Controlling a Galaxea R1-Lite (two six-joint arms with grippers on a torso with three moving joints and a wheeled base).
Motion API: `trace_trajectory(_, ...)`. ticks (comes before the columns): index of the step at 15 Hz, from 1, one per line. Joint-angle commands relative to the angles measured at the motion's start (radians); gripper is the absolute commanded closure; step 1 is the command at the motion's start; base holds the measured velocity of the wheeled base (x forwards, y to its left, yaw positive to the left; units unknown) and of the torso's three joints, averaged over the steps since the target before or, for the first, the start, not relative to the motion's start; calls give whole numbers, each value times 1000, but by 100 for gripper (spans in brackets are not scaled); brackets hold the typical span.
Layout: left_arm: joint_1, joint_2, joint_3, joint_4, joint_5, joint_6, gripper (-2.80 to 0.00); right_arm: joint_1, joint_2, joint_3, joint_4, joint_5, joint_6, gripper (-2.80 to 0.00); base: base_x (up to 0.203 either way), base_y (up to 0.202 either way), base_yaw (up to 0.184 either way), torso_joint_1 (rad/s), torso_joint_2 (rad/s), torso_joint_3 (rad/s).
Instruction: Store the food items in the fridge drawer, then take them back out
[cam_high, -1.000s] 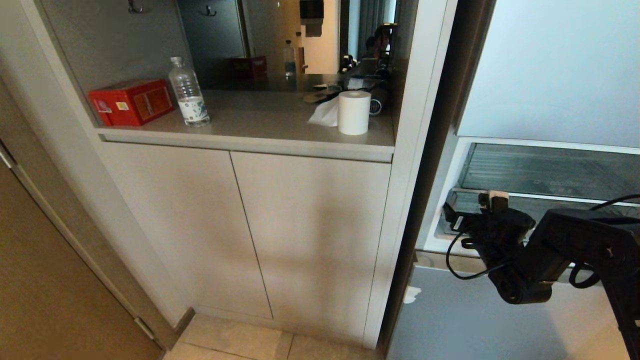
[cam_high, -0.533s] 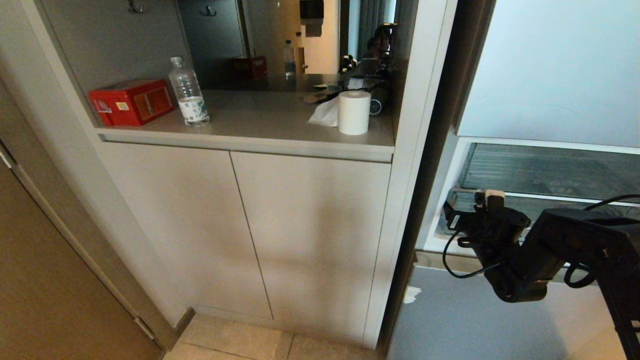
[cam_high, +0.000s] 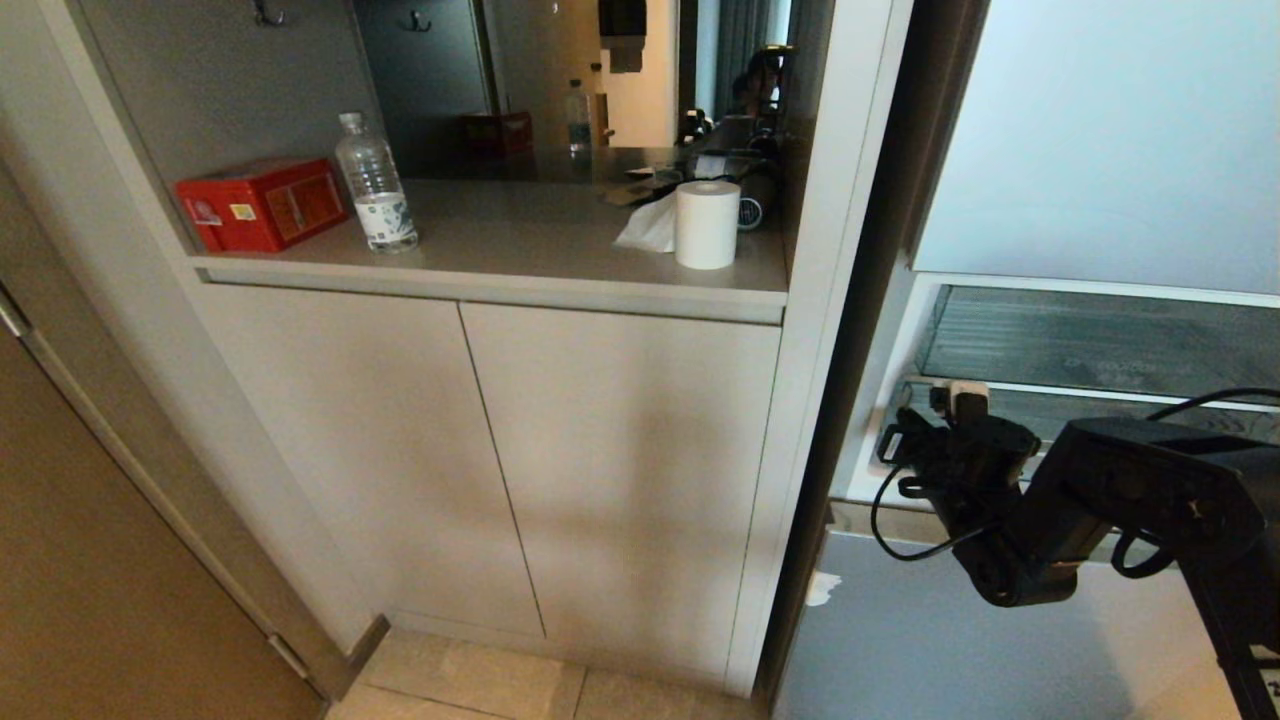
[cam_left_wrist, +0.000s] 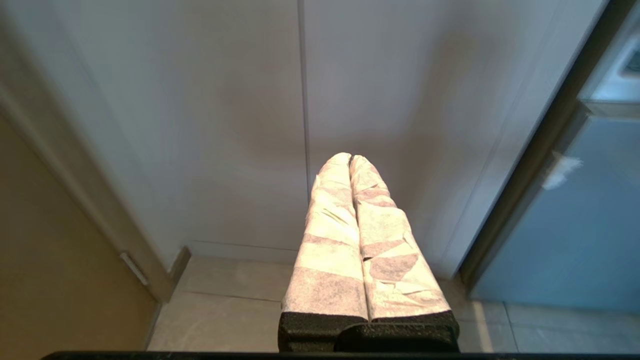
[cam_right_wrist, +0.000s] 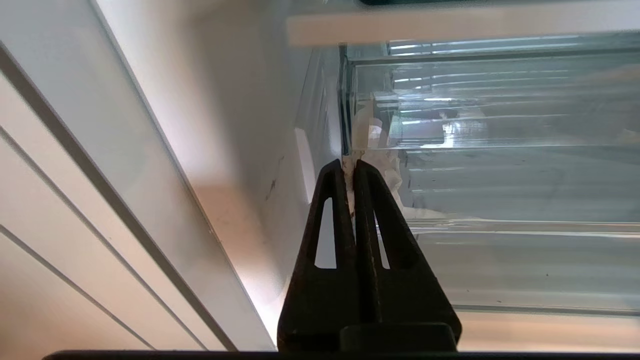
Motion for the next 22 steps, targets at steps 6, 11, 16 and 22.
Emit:
trace_trajectory(6,0,0,2,0,0,0,0,3,-32,53,-9,3,10,0,0,0,0,0,0,0)
trace_trajectory(11,0,0,2,0,0,0,0,3,-165,251,-16,8,41,0,0,0,0,0,0,0)
trace_trajectory(16,0,0,2,0,0,0,0,-39,-304,366,80,5,81,0,0,0,0,0,0,0)
trace_trajectory(22,0,0,2,0,0,0,0,-316,-558,511,368,233,-34,0,0,0,0,0,0,0)
